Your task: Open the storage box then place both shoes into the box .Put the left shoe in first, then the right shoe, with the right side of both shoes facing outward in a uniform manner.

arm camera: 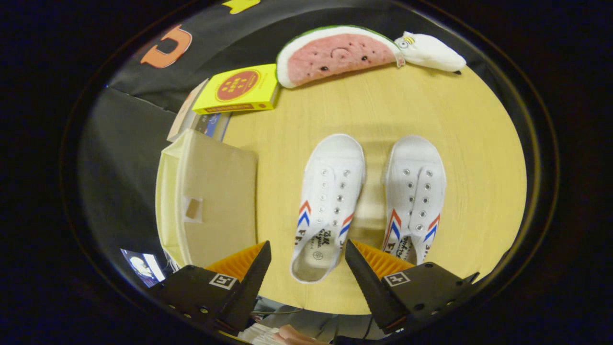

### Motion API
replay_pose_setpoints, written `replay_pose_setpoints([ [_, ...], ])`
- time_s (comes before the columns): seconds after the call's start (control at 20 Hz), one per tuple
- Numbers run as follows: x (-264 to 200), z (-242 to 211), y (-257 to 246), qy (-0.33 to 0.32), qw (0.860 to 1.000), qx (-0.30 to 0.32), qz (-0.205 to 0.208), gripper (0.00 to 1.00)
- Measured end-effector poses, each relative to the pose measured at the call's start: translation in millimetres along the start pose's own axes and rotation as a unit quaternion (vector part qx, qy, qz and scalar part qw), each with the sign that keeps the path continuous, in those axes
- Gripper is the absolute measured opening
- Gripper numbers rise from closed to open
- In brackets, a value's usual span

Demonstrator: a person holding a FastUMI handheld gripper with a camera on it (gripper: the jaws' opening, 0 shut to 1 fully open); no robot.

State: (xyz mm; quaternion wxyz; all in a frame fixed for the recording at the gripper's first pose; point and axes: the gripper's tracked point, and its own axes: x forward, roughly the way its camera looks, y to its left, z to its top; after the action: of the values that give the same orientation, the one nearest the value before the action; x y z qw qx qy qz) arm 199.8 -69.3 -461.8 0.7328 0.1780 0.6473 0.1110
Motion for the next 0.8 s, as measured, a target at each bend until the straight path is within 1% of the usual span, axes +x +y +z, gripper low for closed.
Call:
replay_pose_setpoints([
  [0.1, 16.5, -1.0, -13.2, 0.018, 1.000, 0.008, -0.013, 0.95],
  [0.2, 29.4, -2.8, -23.3, 0.035, 0.999, 0.003, -0.024, 0.94],
  [0.3, 36.2, 1.1, -29.5, 0.033, 0.998, -0.022, -0.038, 0.85],
  [0.45, 45.9, 6.9, -40.8, 0.035, 0.993, -0.067, -0.085, 0.66],
  [0.5, 48.6, 11.6, -42.0, 0.027, 0.992, -0.076, -0.100, 0.63],
  [0.55, 51.7, 13.9, -42.2, 0.021, 0.991, -0.079, -0.105, 0.59],
  [0.65, 53.4, 15.8, -37.1, 0.012, 0.992, -0.081, -0.100, 0.52],
  [0.7, 58.0, 14.9, -33.0, 0.004, 0.993, -0.080, -0.085, 0.43],
  [0.75, 55.6, 9.9, -27.6, 0.018, 0.995, -0.073, -0.070, 0.33],
  [0.8, 55.3, 14.2, -27.0, 0.009, 0.996, -0.061, -0.062, 0.24],
])
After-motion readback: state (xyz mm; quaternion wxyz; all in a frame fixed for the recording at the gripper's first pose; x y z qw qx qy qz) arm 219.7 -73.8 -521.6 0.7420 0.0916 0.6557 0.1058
